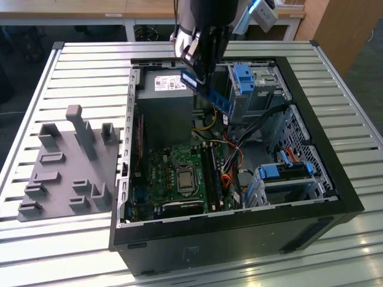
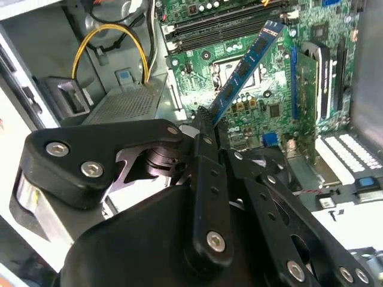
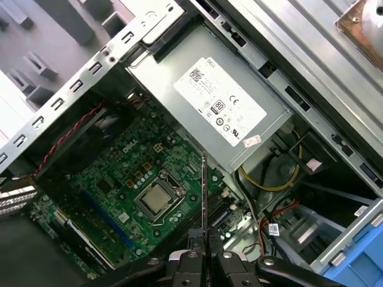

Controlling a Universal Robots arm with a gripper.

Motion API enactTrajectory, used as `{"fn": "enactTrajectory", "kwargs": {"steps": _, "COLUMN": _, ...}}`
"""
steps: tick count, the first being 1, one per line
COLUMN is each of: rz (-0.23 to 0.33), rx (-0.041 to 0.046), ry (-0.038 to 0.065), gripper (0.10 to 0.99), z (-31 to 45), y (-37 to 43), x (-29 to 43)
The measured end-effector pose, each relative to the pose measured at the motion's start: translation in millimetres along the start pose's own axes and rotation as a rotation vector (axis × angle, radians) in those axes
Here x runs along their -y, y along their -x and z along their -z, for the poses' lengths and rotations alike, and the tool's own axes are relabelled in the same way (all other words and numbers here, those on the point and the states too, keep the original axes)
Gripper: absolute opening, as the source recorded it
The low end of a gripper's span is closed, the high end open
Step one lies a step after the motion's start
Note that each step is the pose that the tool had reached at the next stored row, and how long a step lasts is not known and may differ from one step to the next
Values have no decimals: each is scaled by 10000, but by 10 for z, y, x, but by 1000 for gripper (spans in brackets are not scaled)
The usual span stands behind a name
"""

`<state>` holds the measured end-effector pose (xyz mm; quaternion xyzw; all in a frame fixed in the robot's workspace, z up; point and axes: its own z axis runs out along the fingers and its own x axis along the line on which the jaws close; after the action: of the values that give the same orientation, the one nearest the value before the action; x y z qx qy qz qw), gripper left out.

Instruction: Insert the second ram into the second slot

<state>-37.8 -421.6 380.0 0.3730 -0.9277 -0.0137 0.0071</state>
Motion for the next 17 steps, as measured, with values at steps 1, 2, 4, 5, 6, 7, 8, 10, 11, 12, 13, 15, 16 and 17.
{"fn": "enactTrajectory", "kwargs": {"steps": 1, "rz": -155, "rx": 3, "ry": -1, "gripper": 137, "z": -1, "y": 0, "x": 0}}
{"fn": "enactTrajectory", "kwargs": {"steps": 2, "rz": -323, "rx": 6, "ry": -2, "gripper": 137, "z": -1, "y": 0, "x": 0}}
{"fn": "enactTrajectory", "kwargs": {"steps": 4, "rz": -636, "rx": 13, "ry": -5, "gripper": 137, "z": -2, "y": 0, "x": 0}}
{"fn": "enactTrajectory", "kwargs": {"steps": 5, "rz": -795, "rx": 16, "ry": -6, "gripper": 137, "z": -2, "y": 0, "x": 0}}
{"fn": "enactTrajectory", "kwargs": {"steps": 6, "rz": -947, "rx": 20, "ry": -7, "gripper": 137, "z": -3, "y": 0, "x": 0}}
{"fn": "enactTrajectory", "kwargs": {"steps": 7, "rz": -1111, "rx": 23, "ry": -8, "gripper": 137, "z": -4, "y": 0, "x": 0}}
{"fn": "enactTrajectory", "kwargs": {"steps": 8, "rz": -1265, "rx": 26, "ry": -10, "gripper": 137, "z": -4, "y": 0, "x": 0}}
{"fn": "enactTrajectory", "kwargs": {"steps": 10, "rz": -1585, "rx": 32, "ry": -13, "gripper": 137, "z": -5, "y": 0, "x": 0}}
{"fn": "enactTrajectory", "kwargs": {"steps": 11, "rz": -1731, "rx": 35, "ry": -14, "gripper": 137, "z": -6, "y": 0, "x": 0}}
{"fn": "enactTrajectory", "kwargs": {"steps": 12, "rz": -1863, "rx": 36, "ry": -17, "gripper": 137, "z": -6, "y": 0, "x": 0}}
{"fn": "enactTrajectory", "kwargs": {"steps": 13, "rz": -1995, "rx": 37, "ry": -20, "gripper": 137, "z": -7, "y": 0, "x": 0}}
{"fn": "enactTrajectory", "kwargs": {"steps": 15, "rz": -2278, "rx": 39, "ry": -26, "gripper": 137, "z": -7, "y": 0, "x": 0}}
{"fn": "enactTrajectory", "kwargs": {"steps": 16, "rz": -2708, "rx": 44, "ry": -35, "gripper": 137, "z": -9, "y": 0, "x": 0}}
{"fn": "enactTrajectory", "kwargs": {"steps": 17, "rz": -2843, "rx": 45, "ry": -38, "gripper": 137, "z": -9, "y": 0, "x": 0}}
